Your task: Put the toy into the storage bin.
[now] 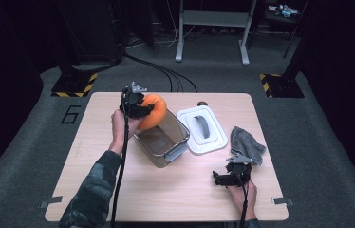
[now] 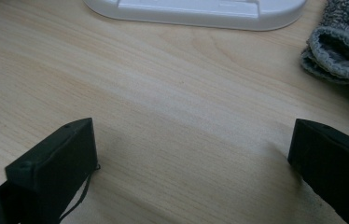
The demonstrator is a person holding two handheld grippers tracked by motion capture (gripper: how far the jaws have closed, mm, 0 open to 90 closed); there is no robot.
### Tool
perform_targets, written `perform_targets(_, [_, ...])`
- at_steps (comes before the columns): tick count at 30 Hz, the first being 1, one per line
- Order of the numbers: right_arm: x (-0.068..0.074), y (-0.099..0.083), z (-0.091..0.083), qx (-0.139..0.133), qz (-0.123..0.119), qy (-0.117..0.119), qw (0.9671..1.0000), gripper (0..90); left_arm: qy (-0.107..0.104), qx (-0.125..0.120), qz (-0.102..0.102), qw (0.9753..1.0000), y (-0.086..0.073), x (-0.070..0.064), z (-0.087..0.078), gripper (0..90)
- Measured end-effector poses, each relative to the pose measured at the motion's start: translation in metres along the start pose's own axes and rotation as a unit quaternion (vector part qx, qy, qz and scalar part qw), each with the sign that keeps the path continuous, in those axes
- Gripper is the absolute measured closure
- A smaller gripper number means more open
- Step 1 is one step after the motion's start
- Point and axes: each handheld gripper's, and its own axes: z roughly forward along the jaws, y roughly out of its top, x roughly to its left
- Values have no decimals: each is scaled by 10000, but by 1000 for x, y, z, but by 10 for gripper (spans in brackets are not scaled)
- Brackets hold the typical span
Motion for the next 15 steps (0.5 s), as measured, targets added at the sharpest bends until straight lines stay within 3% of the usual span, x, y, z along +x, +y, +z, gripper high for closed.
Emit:
perform_targets(3, [0, 0, 0, -1, 2, -1, 10000, 3, 24, 10, 33, 10000, 0, -1, 1, 634])
perform_targets(13, [0, 0, 0, 0, 2, 0, 10000, 3, -108, -46, -262, 9996, -6, 2, 4, 636])
perform_targets(15, [0, 0, 0, 0, 1, -1, 10000, 3, -123, -21, -244, 9996, -6, 2, 4, 636])
